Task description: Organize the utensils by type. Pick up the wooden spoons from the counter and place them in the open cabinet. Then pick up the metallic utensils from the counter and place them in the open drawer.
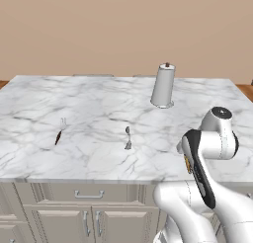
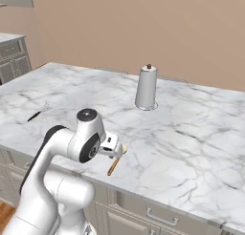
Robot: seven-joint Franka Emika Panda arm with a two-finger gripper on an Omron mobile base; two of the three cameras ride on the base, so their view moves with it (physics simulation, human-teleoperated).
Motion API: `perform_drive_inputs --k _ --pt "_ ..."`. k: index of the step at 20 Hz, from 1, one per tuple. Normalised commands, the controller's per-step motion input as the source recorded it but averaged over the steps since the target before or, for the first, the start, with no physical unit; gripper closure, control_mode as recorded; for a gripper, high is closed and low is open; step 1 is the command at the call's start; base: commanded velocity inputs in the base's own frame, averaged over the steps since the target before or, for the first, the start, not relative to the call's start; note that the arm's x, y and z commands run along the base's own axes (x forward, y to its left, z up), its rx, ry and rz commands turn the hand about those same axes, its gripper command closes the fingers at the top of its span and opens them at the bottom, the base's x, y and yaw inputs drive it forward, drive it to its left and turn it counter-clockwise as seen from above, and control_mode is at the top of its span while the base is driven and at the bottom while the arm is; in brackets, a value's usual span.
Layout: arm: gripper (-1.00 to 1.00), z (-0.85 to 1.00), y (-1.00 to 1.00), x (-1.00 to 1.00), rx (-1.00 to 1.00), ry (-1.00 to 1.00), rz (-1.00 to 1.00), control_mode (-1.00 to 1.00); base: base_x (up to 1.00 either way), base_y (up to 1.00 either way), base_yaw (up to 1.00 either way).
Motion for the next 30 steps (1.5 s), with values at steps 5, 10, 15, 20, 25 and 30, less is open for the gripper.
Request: perform_drive_inputs --k 5,10,15,20,25,30 --pt "-1.0 -0.43 -0.17 0.4 -0.02 0.08 0.05 -1.0 0.0 0.0 0.0" --pt "-1.0 -0.42 -0.25 0.42 0.0 0.12 0.05 -1.0 0.0 0.0 0.0" --pt "-1.0 -0.32 -0.23 0.46 0.0 0.08 0.05 -1.0 0.0 0.0 0.0" --pt "-1.0 -0.28 -0.17 0.46 0.0 0.05 0.05 -1.0 0.0 0.0 0.0" --pt "-1.0 -0.29 -0.01 0.54 0.0 0.06 0.01 -1.0 0.0 0.0 0.0" --pt "-1.0 -0.28 0.0 0.44 0.0 0.07 0.0 -1.0 0.0 0.0 0.0"
